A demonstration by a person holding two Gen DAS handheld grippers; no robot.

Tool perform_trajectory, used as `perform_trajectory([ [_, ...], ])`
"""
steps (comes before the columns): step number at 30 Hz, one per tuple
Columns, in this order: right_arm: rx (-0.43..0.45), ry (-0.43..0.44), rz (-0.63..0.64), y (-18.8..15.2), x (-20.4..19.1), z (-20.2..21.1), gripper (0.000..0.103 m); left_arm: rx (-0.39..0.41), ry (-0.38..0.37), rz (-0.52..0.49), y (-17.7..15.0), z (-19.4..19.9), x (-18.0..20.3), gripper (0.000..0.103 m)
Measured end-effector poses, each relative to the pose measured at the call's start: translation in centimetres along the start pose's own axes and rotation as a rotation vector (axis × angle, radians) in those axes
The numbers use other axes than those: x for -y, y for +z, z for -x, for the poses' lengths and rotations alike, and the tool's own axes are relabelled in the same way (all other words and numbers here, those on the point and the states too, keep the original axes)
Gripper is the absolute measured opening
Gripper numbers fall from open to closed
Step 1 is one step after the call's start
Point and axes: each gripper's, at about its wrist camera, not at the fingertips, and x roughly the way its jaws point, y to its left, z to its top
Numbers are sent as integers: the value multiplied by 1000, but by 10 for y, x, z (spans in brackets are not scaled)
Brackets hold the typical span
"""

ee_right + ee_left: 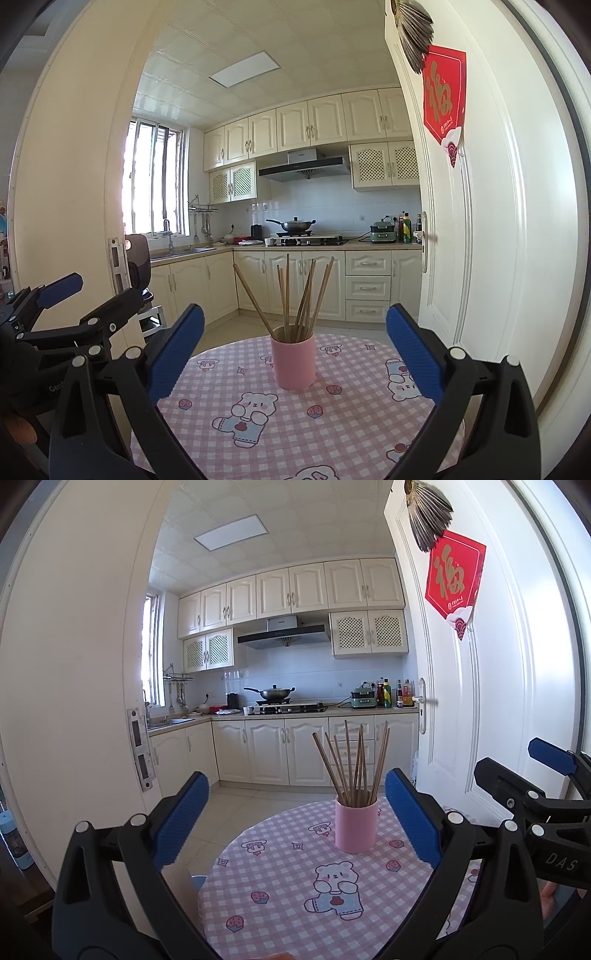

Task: Organize utensils

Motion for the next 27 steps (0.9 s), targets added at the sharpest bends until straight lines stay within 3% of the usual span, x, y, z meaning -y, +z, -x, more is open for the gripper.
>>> perform_trajectory([
  [27, -5, -4, -14, -3, -1, 1, 95, -3, 9, -5, -2, -1, 3, 94],
])
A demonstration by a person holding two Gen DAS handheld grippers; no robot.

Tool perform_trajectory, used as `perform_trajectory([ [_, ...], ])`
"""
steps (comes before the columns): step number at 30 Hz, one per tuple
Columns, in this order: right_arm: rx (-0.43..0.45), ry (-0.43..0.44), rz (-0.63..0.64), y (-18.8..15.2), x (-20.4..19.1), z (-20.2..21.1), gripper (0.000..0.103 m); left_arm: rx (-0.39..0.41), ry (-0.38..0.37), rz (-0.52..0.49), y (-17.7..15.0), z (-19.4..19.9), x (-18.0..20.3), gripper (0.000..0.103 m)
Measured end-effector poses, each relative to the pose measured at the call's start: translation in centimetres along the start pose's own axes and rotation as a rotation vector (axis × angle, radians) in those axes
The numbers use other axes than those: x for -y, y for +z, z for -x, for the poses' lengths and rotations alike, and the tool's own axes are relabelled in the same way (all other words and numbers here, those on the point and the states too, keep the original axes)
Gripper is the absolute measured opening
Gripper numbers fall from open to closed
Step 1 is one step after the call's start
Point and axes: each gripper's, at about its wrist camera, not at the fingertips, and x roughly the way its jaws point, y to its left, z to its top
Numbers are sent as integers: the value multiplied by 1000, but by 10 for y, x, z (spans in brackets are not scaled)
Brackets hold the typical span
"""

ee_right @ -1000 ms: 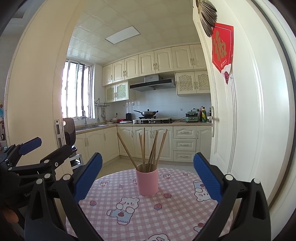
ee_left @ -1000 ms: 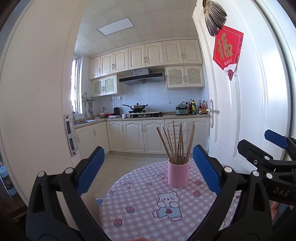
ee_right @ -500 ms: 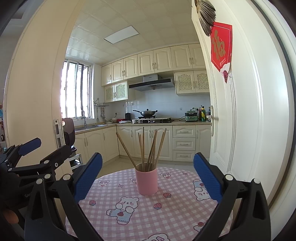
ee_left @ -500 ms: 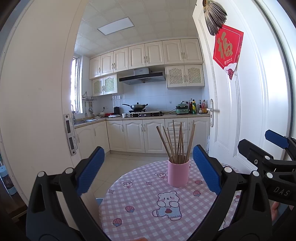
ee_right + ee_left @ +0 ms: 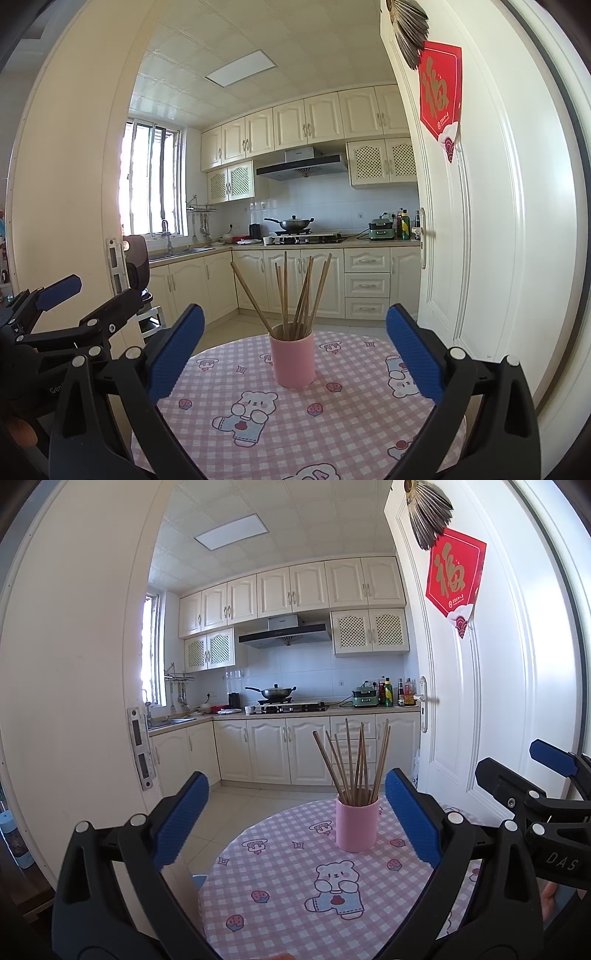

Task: Organize utensils

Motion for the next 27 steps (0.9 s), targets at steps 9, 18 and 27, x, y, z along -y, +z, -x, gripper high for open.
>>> perform_trajectory([
  [9, -1, -2, -1, 0, -1, 0, 95, 1, 6, -3, -1, 0, 1, 94],
  [18, -2, -2, -2, 0, -1, 0, 95, -1, 6, -2, 0, -1, 1, 94],
  [27, -3, -2, -1, 0, -1, -1, 95, -1, 6, -1, 0, -2, 1, 94],
])
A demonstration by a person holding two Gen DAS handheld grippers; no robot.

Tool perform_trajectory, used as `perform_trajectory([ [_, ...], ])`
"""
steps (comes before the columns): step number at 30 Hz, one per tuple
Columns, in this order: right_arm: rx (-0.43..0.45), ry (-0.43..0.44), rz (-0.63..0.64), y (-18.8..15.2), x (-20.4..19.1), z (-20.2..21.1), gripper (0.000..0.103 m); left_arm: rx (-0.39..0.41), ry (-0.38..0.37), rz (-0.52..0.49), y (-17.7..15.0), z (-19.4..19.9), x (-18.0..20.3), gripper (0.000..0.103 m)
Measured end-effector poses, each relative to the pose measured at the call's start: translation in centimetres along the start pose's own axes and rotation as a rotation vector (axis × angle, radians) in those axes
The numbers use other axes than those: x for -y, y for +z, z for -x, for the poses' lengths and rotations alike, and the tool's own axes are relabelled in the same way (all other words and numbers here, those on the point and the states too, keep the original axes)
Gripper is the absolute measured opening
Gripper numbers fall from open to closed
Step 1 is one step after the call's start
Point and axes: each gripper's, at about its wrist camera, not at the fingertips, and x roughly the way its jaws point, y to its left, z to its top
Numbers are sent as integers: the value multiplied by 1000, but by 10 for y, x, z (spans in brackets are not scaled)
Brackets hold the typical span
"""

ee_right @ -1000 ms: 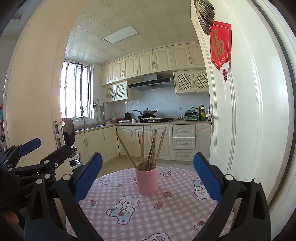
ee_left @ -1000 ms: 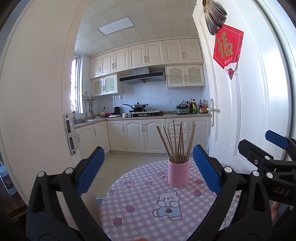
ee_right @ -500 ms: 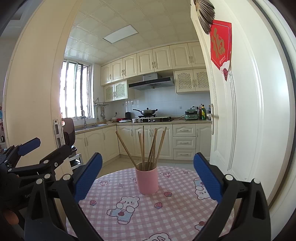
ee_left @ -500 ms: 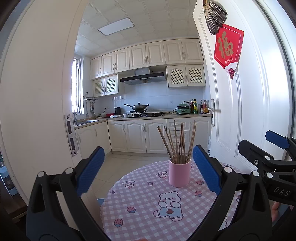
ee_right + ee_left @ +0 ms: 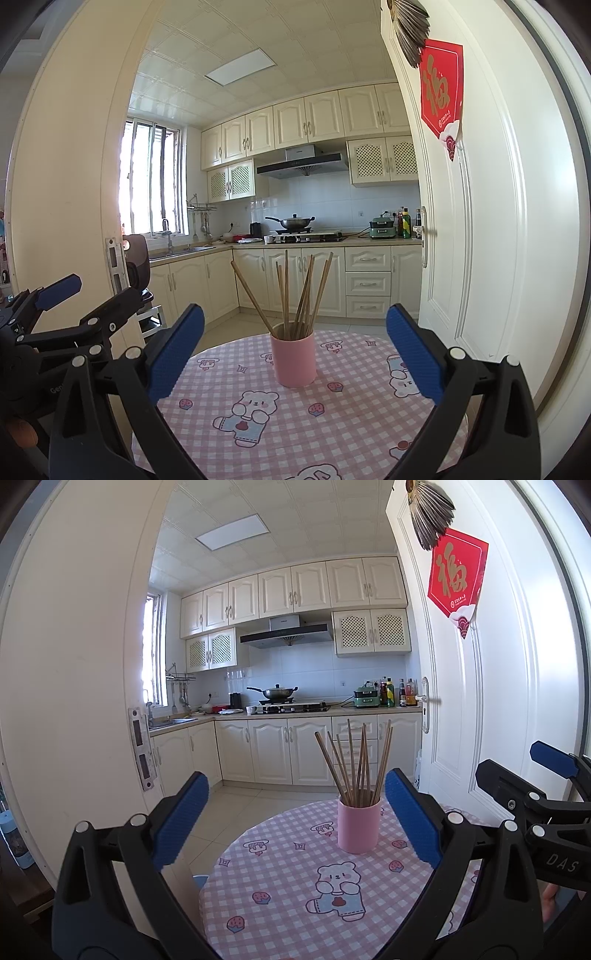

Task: Organize utensils

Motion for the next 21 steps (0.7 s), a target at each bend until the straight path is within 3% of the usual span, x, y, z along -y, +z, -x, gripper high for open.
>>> perform_trajectory([
  [21, -13, 2, -1, -2, -3, -3, 95, -11, 4, 4, 1, -2, 4, 94],
])
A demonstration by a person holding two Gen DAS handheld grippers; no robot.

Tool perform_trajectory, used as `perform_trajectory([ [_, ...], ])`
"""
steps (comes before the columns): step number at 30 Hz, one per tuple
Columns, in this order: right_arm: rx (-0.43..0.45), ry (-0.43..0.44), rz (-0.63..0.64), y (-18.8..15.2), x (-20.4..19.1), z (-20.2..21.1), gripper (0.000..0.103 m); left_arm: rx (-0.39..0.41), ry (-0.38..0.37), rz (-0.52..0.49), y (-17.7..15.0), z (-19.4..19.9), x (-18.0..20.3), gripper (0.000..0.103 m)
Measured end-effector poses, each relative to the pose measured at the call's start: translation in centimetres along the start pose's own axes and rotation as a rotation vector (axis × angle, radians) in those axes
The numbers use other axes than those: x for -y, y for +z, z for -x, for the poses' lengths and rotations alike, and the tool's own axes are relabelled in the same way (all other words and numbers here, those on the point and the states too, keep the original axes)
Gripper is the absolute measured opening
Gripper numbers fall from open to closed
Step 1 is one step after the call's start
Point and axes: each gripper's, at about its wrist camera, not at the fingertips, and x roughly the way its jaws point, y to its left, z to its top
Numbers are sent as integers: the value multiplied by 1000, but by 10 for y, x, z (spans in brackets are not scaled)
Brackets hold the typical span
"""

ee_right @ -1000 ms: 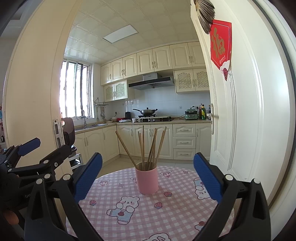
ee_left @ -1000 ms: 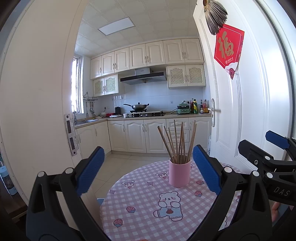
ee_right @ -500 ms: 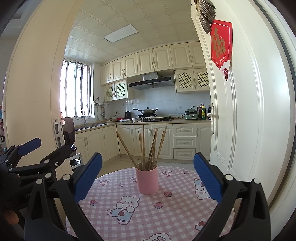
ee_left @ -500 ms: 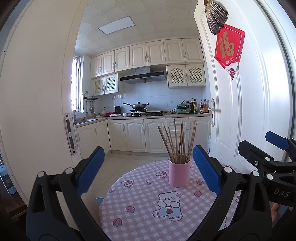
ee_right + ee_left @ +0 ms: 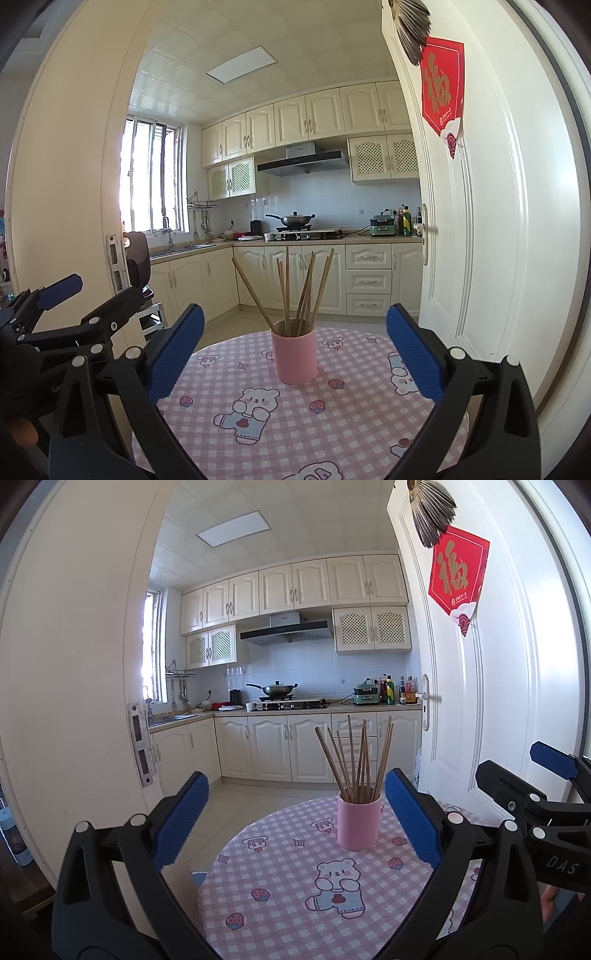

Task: Organize utensils

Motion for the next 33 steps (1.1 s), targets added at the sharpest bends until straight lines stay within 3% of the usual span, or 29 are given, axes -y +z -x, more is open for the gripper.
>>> perform_trajectory([
  [33, -14, 1, -7, -3, -3, -1, 95, -10, 0, 4, -4, -1, 0, 94],
])
